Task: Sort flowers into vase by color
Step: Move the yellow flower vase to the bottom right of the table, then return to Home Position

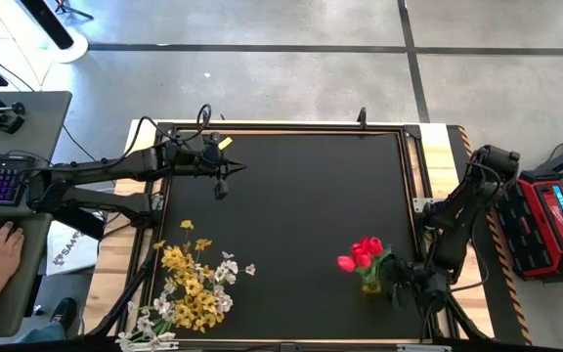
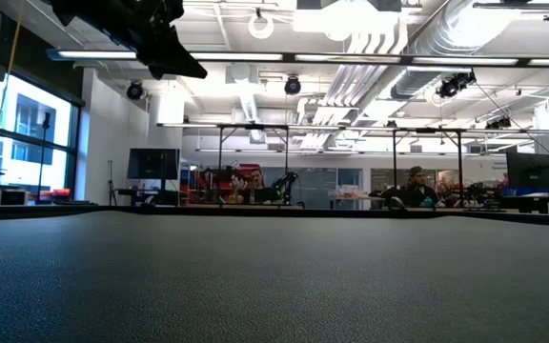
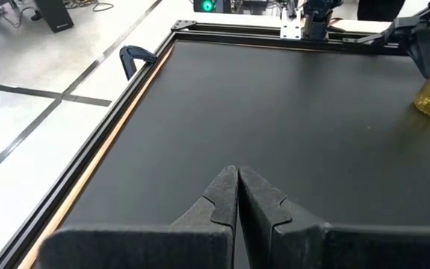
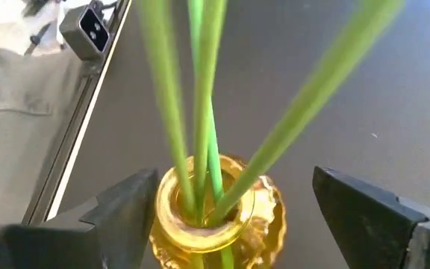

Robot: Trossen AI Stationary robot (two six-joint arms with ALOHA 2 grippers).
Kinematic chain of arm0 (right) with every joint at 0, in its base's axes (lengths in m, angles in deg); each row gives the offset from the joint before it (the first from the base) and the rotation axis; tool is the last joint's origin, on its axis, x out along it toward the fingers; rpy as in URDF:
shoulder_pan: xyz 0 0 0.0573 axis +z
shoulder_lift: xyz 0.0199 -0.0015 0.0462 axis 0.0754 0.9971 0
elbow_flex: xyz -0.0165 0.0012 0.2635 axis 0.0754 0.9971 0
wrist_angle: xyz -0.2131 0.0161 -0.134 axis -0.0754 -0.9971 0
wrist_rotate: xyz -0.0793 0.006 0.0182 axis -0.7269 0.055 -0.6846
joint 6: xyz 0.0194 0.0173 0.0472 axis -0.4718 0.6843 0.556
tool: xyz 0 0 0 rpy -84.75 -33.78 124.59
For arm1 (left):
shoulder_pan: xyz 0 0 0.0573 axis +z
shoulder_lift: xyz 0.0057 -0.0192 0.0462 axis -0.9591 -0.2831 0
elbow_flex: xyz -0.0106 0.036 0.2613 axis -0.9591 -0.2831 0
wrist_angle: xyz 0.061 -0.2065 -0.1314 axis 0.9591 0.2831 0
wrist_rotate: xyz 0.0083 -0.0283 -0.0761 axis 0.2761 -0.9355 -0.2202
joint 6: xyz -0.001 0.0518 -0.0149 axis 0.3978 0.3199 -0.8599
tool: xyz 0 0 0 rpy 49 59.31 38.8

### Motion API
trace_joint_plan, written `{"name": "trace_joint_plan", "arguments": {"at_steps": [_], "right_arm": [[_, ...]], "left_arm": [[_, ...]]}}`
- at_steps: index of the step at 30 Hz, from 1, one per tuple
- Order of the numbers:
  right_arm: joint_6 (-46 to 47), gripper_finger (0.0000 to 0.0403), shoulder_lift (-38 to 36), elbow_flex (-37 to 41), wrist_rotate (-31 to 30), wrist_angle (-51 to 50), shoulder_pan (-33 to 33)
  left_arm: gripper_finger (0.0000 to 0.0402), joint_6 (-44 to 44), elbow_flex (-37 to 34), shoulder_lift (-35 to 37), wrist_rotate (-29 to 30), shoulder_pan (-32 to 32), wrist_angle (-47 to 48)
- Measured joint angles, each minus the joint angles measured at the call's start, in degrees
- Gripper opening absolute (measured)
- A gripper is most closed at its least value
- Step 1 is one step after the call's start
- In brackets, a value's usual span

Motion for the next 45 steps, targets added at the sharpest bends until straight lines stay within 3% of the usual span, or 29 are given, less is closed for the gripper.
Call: {"name": "trace_joint_plan", "arguments": {"at_steps": [8,19,28,34,38,45], "right_arm": [[3.15,0.0332,-3.41,0.02,4.94,-5.29,0.02],[3.08,0.0332,-6.85,-0.05,6.59,-4.58,0.04],[1.43,0.0332,-15.05,-0.15,6.5,-4.95,0.04],[0.6,0.0332,-21.8,-0.2,5.08,-10.02,0.04],[0.47,0.0328,-27.28,-0.2,-0.84,-13.97,0.04],[-9.12,0.0271,-35.67,-0.2,-1.32,-10.72,-3.17]], "left_arm": [[0.0,-0.48,0.0,0.0,-0.01,0.02,0.07],[0.0,-0.42,0.0,0.0,-0.01,0.02,0.36],[0.0,-0.47,0.0,0.0,-0.01,0.02,0.37],[0.0,-0.38,0.0,0.0,-0.02,0.02,0.37],[0.0,-0.4,0.0,0.0,0.0,0.02,0.38],[0.0,-0.71,0.0,0.0,-0.01,0.02,0.37]]}}
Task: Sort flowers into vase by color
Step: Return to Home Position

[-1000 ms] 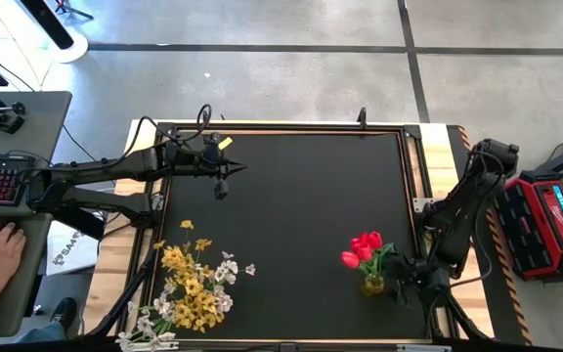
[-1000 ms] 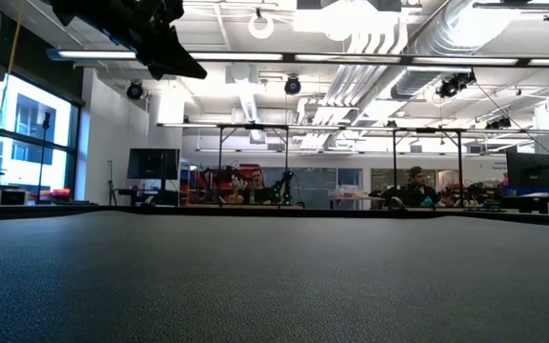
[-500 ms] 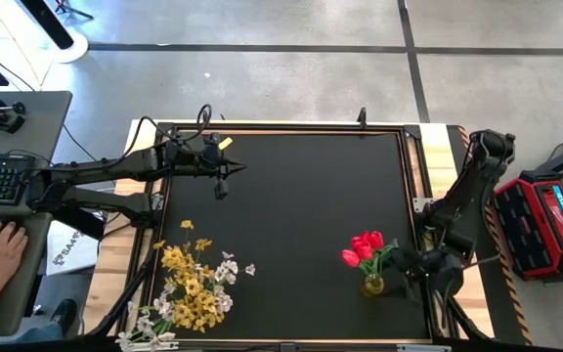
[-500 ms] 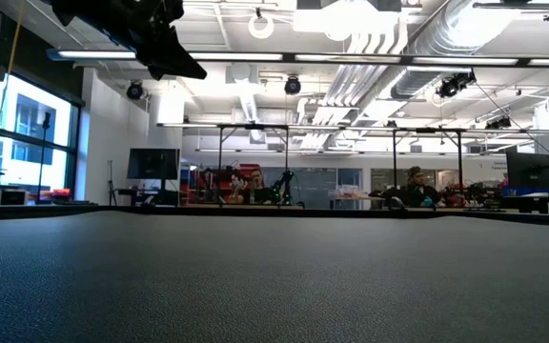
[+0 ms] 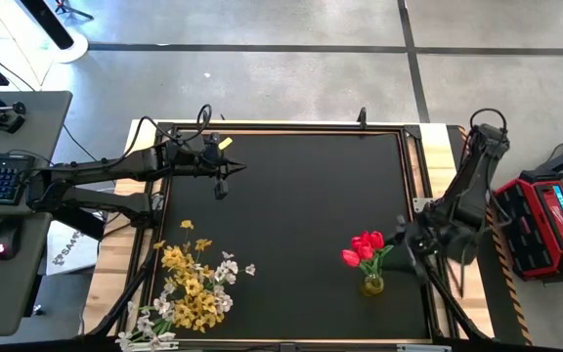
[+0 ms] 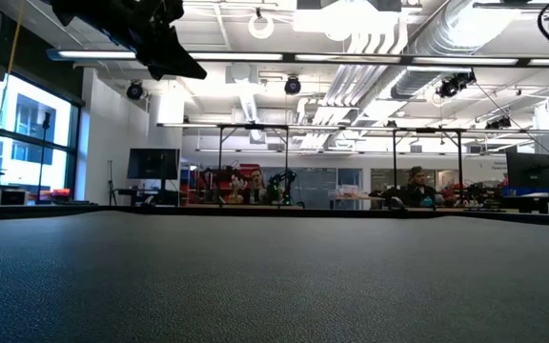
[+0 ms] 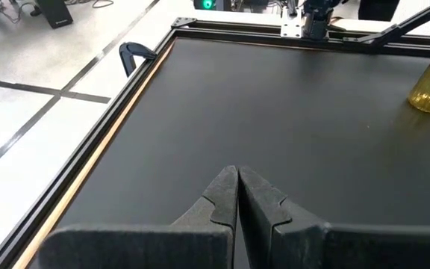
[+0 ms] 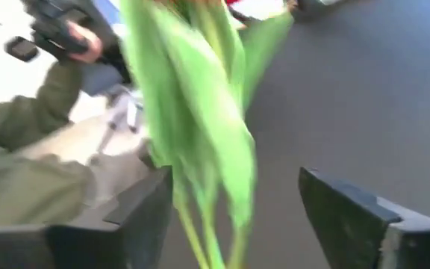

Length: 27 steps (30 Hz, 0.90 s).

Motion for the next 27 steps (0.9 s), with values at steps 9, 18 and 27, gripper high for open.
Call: {"name": "trace_joint_plan", "arguments": {"at_steps": [9,18,27], "right_arm": [[-19.68,0.0163,-4.83,-6.19,4.89,8.84,-2.2],[-37.6,0.0091,-3.15,-15.77,5.65,7.66,-11.1],[-43.17,0.0042,-3.16,-14.49,34.7,8.06,-42.71]], "left_arm": [[0.0,-0.02,0.0,0.0,-0.02,-0.02,-0.02],[0.0,0.44,0.0,-0.02,-0.02,0.0,-0.43],[0.0,1.0,0.02,-0.02,-0.02,0.07,-4.46]]}}
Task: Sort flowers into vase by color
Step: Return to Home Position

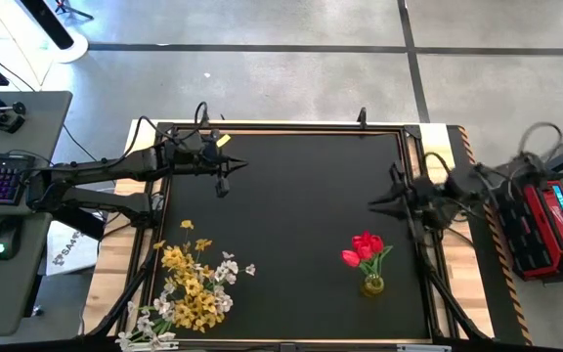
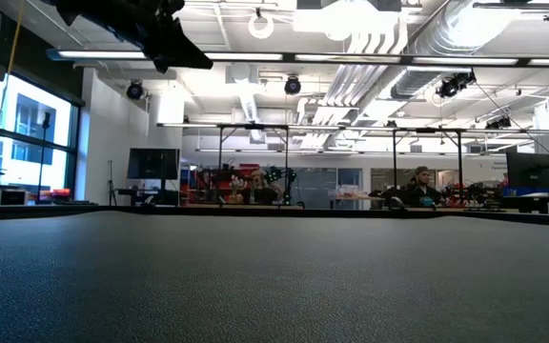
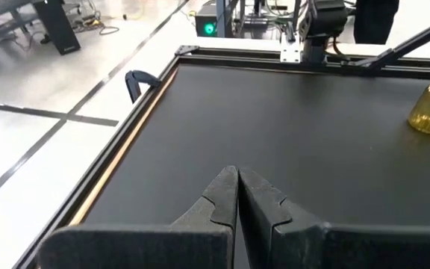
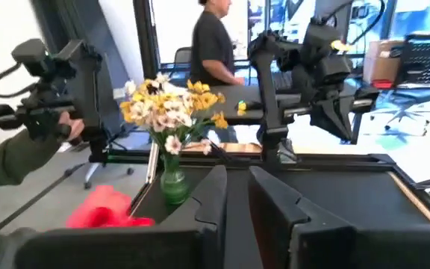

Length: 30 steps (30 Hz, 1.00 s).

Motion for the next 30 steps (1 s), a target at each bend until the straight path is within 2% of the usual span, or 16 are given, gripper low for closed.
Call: {"name": "trace_joint_plan", "arguments": {"at_steps": [3,5,9,15,19,23,26,30], "right_arm": [[-0.55,0.0033,1.24,1.02,13.68,0.96,-10.9],[-1.73,0.0029,1.62,1.55,19.7,0.94,-16.64],[-5.17,0.0024,0.7,3.88,26.9,1.43,-25.5],[-3.27,0.0015,-1.21,12.4,38.47,8.38,-32.33],[-1.85,0.0009,-2.93,18.55,40.6,16.5,-34.07],[0.67,0.0004,-4.63,24.24,40.92,24.79,-34.57],[3.02,0.0001,-5.64,27.72,41.49,29.05,-34.6],[6.23,0.0,-7.33,30.59,41.6,31.59,-34.57]], "left_arm": [[0.0,1.1,0.0,0.0,0.0,0.0,-0.32],[0.0,1.91,0.0,0.0,-0.04,0.15,-0.33],[0.0,2.34,0.0,1.07,-3.11,2.75,-0.23],[0.0,2.39,0.0,4.88,-13.73,7.88,0.11],[0.0,2.39,0.0,7.1,-17.31,8.74,0.19],[0.0,2.0,-0.38,8.81,-17.75,8.27,0.16],[0.0,0.2,-4.91,10.78,-17.52,7.17,-5.13],[0.0,-3.71,-13.38,15.0,-14.39,5.16,-12.64]]}}
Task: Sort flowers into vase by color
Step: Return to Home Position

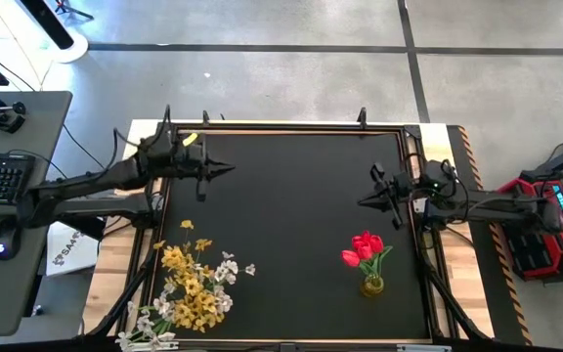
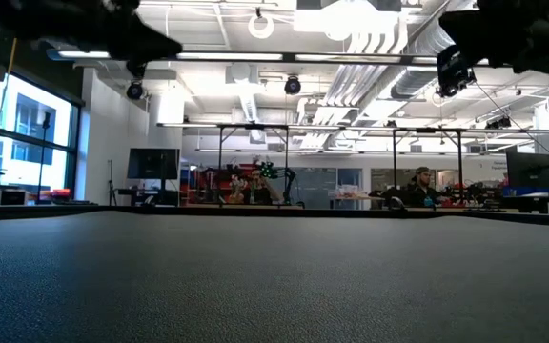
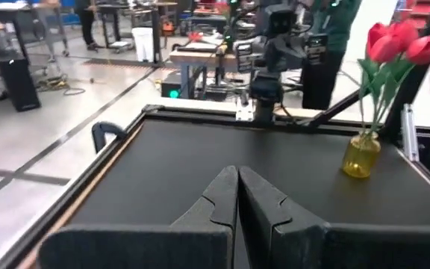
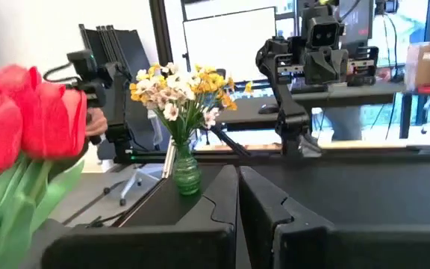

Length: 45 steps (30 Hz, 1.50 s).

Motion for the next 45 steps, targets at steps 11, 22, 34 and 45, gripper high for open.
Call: {"name": "trace_joint_plan", "arguments": {"at_steps": [11,22,34,45], "right_arm": [[8.83,0.0,-7.22,8.09,-15.12,6.43,4.22],[9.23,0.0,-9.62,8.57,-34.69,0.17,18.18],[2.83,0.0,-9.58,11.37,-32.38,-3.99,25.85],[0.07,0.0,-9.56,11.52,-32.42,1.97,26.05]], "left_arm": [[0.0,-4.97,-11.81,18.18,4.0,-3.76,-1.75],[0.0,-4.06,-17.82,26.59,8.13,-3.74,2.81],[0.0,-4.1,-18.56,28.7,10.26,-4.12,8.61],[0.0,-0.33,-18.53,39.94,8.48,-3.23,17.32]]}}
